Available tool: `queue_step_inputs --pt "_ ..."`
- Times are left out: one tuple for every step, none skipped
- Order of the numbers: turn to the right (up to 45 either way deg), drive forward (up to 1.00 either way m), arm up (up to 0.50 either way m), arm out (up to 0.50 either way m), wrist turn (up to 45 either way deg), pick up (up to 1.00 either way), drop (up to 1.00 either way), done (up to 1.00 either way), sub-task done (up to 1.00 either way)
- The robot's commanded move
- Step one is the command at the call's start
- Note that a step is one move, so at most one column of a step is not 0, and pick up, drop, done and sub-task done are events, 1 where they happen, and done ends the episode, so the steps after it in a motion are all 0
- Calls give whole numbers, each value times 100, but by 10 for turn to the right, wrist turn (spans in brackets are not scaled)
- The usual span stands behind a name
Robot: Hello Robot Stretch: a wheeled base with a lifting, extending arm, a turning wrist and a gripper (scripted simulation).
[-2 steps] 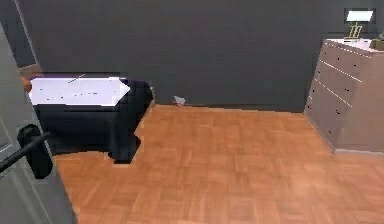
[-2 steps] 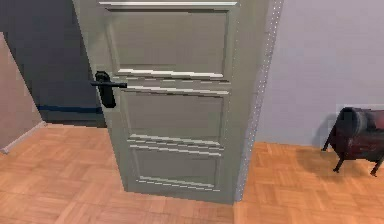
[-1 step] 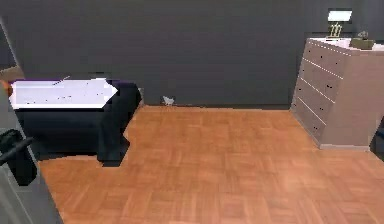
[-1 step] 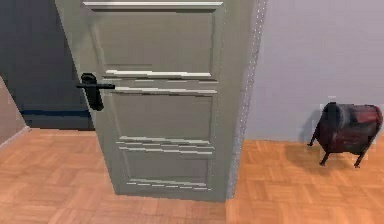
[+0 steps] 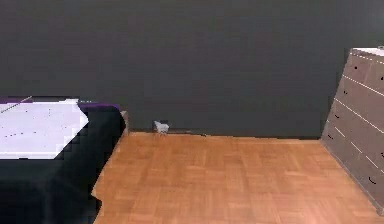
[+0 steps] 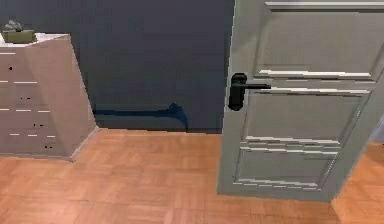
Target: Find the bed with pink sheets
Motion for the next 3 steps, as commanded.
queue_step_inputs --pt "-450 0 0 0 0 0 0 0 0" --pt "-30 0 0 0 0 0 0 0 0" --pt "0 55 0 0 0 0 0 0 0"
